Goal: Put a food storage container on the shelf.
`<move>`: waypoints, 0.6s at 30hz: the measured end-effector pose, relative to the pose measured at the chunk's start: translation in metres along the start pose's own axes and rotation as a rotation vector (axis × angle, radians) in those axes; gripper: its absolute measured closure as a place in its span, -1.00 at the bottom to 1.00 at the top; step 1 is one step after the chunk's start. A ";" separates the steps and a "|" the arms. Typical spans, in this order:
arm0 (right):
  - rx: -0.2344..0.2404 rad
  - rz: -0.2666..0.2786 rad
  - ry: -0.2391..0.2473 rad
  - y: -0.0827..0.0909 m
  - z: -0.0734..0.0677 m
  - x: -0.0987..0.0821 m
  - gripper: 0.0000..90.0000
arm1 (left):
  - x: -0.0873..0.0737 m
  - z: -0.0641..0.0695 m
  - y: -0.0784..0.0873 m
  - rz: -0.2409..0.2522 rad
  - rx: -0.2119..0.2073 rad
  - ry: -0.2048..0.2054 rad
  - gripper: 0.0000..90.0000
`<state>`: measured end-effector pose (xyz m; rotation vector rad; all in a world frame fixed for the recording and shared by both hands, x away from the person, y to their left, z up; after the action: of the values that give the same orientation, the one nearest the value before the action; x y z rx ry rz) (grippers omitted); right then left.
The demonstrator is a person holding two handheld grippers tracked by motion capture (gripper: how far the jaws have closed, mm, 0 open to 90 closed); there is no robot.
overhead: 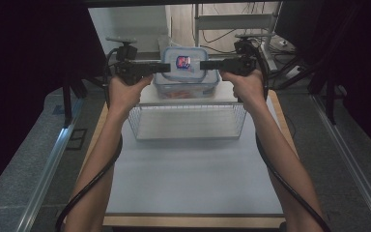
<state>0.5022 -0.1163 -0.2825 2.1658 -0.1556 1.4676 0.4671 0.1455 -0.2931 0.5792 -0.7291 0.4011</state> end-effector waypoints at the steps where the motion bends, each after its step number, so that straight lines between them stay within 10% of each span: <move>1: -0.019 0.002 0.012 0.000 0.001 0.001 0.13 | -0.001 0.000 -0.001 -0.004 0.003 0.004 0.10; 9: -0.084 0.001 0.053 -0.003 0.001 0.003 0.03 | 0.000 -0.002 -0.002 0.031 -0.022 0.035 -0.13; 18: -0.133 -0.006 0.117 -0.001 -0.005 0.004 0.00 | -0.003 0.007 -0.001 0.048 0.027 -0.073 -0.31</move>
<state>0.5004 -0.1127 -0.2779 1.9689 -0.1990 1.5308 0.4623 0.1405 -0.2912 0.6053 -0.8093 0.4368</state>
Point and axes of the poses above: each handheld gripper's, and its own axes: y roughly backward along the jaws, x roughly out of its top, z roughly to its right, the point moved 4 cm from there along -y, roughly forward along the jaws, and after that the axes turned 12 degrees about y, right-handed, at the moved point
